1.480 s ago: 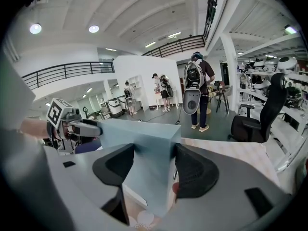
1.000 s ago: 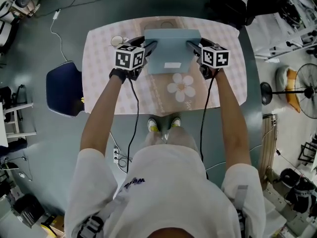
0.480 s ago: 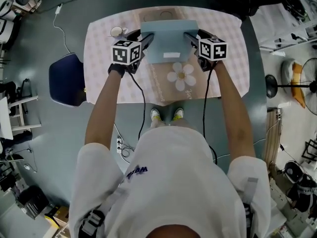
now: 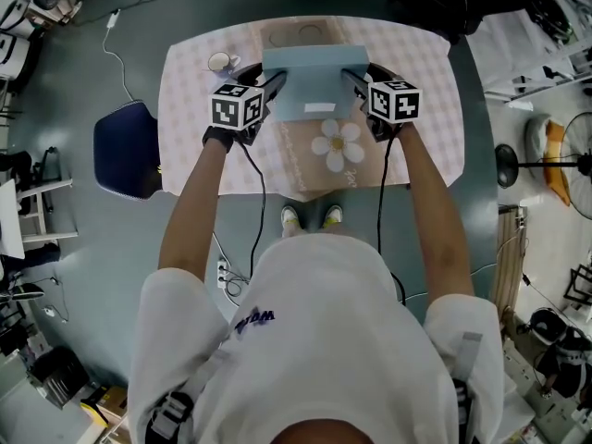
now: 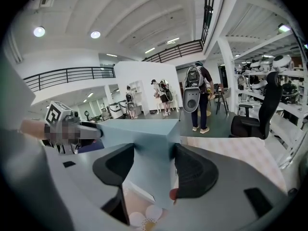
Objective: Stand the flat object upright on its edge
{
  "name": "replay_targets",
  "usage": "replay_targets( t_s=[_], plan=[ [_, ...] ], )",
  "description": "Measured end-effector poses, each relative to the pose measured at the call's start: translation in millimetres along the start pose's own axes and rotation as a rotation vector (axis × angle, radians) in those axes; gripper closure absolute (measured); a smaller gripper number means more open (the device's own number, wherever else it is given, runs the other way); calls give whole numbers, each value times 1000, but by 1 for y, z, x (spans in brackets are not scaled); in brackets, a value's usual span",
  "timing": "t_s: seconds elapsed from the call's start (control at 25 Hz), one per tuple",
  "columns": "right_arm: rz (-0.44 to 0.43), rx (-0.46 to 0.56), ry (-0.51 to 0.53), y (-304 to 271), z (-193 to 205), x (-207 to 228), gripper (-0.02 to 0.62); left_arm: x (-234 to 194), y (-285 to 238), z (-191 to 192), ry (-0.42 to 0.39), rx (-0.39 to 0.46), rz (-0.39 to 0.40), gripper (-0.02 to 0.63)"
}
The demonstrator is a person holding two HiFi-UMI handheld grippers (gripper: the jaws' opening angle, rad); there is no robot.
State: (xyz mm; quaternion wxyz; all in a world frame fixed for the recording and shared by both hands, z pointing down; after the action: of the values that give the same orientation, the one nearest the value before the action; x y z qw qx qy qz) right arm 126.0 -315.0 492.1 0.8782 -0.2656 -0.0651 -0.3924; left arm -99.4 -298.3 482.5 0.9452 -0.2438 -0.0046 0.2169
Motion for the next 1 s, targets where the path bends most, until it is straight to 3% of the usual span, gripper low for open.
replay_targets(
  t_s=[1.0],
  plan=[
    [-30, 5, -6, 14, 21, -18, 324, 11, 26, 18, -2, 43, -16, 373]
  ],
)
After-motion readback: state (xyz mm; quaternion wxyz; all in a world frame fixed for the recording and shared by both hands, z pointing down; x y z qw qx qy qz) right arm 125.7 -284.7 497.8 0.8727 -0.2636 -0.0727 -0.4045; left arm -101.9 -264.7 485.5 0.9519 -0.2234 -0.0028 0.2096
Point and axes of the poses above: the fingertips, and each gripper's own axes: y backward along the fingers, x to its right, z out of its underside, the point moved 4 cm from there along y, backward along the fingers, and after that the axes turned 11 degrees about -z, right-handed, at the moved point
